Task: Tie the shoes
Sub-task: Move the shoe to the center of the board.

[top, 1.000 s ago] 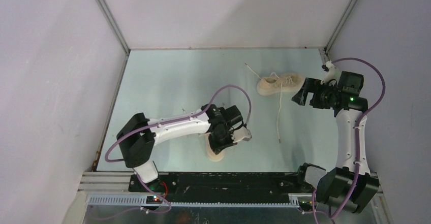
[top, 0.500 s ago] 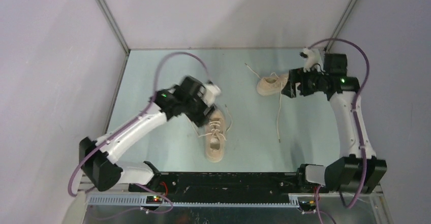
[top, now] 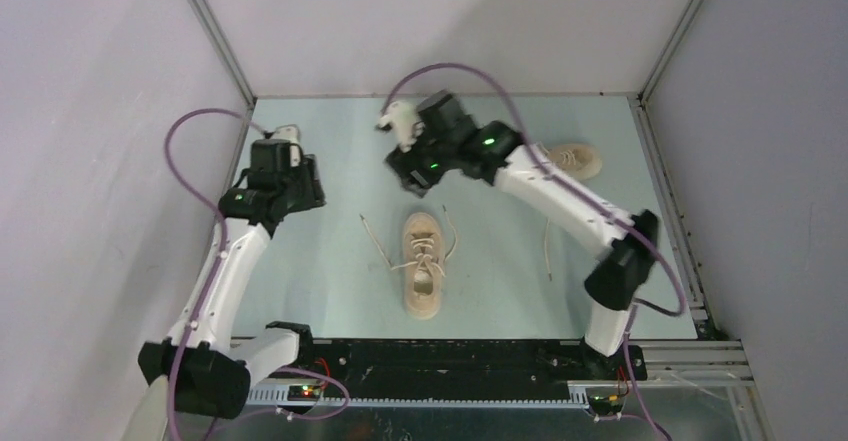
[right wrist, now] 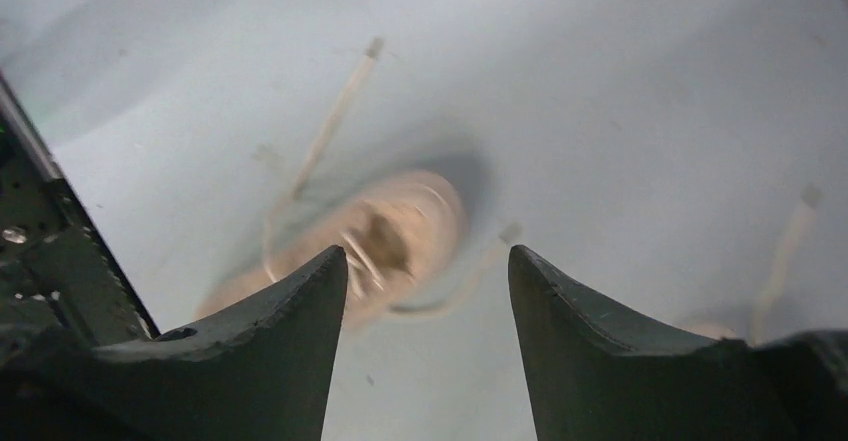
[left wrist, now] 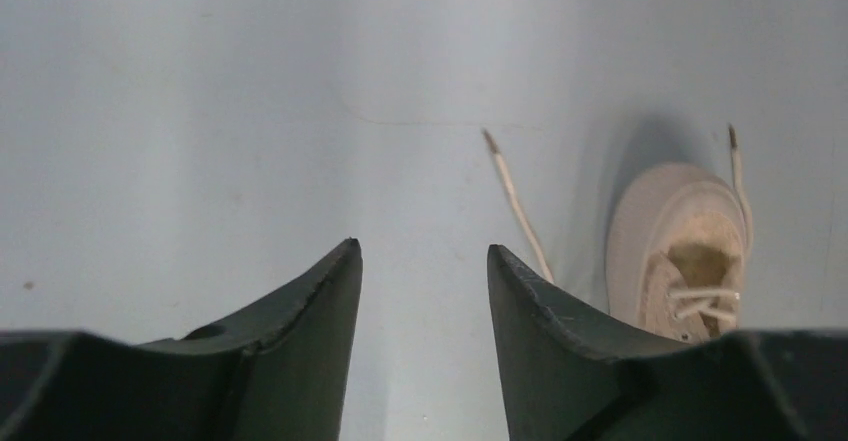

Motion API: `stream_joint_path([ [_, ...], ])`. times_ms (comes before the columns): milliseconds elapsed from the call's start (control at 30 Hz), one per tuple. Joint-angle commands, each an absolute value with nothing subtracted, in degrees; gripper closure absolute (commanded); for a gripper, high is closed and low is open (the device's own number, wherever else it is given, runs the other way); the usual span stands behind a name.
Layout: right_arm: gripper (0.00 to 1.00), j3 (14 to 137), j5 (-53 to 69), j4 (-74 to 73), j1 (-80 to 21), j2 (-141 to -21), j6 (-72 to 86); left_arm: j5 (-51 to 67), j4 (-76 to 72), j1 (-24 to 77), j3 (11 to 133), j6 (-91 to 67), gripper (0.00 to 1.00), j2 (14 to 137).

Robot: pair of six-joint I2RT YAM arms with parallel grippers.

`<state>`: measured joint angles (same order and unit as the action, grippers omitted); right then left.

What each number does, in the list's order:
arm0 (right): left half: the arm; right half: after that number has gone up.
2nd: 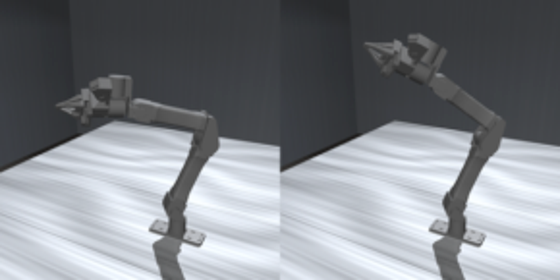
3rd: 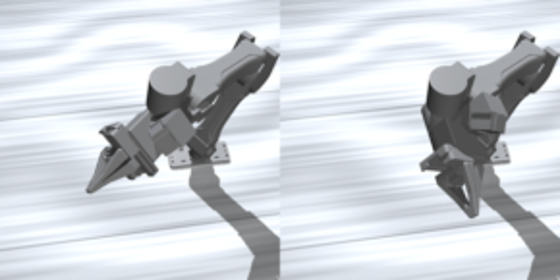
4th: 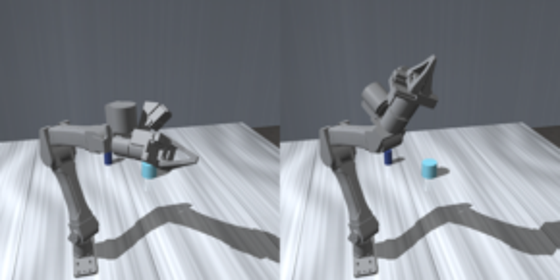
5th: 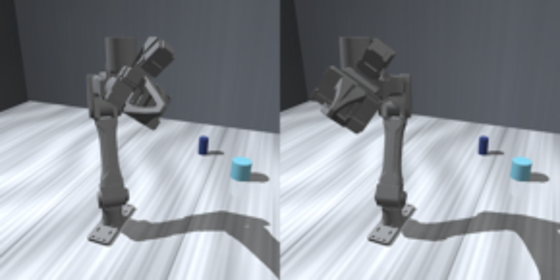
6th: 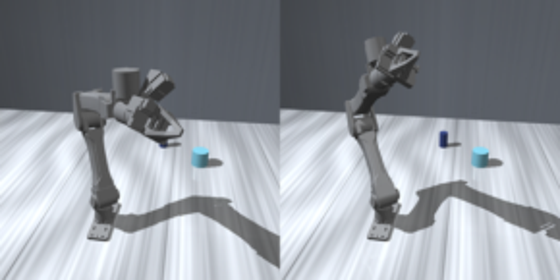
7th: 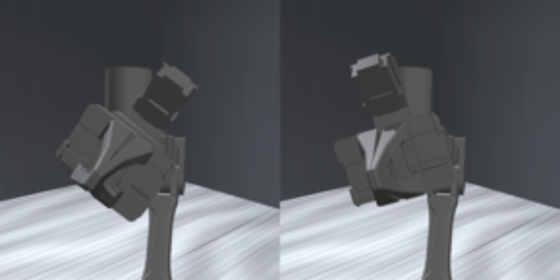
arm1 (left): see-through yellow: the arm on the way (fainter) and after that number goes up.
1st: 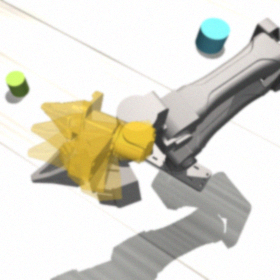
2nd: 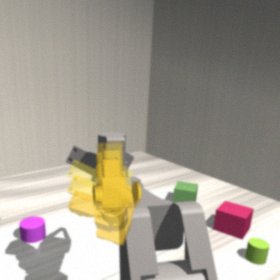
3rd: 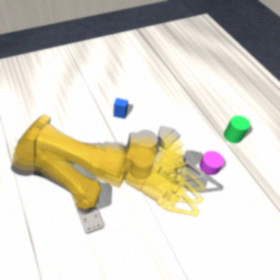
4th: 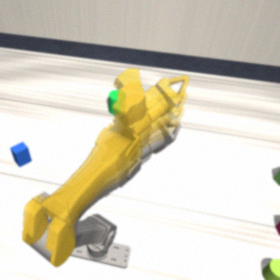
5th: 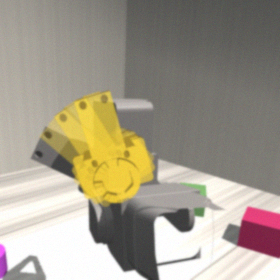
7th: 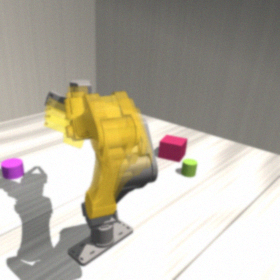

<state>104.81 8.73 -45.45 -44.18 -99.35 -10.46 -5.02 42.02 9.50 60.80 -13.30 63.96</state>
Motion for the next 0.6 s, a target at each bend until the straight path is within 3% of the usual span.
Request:
stream_joint_path([
  [0, 0.37, 112.98, 6.52, -45.00, -52.51, -111.43, -4.13, -2.08, 39.95, 1.23, 59.53, -14.99, 0.48, 57.25],
  [67, 0.38, 114.76, 5.52, -43.90, -55.43, -115.79, -2.22, -1.28, 40.19, -2.72, 57.37, -16.16, 0.50, 54.32],
  [200, 0.44, 117.65, 4.80, -42.72, -58.76, -122.54, 0.22, -1.93, 41.32, -9.51, 52.74, -19.68, 0.41, 47.98],
  [400, 0.48, 120.32, 5.58, -42.34, -58.91, -130.22, 3.79, -0.53, 38.48, -11.40, 48.74, -20.68, 0.33, 42.97],
  [567, 0.49, 123.32, 4.95, -42.64, -59.41, -136.28, 3.96, -0.44, 39.02, -12.20, 48.76, -19.59, 0.34, 41.73],
])
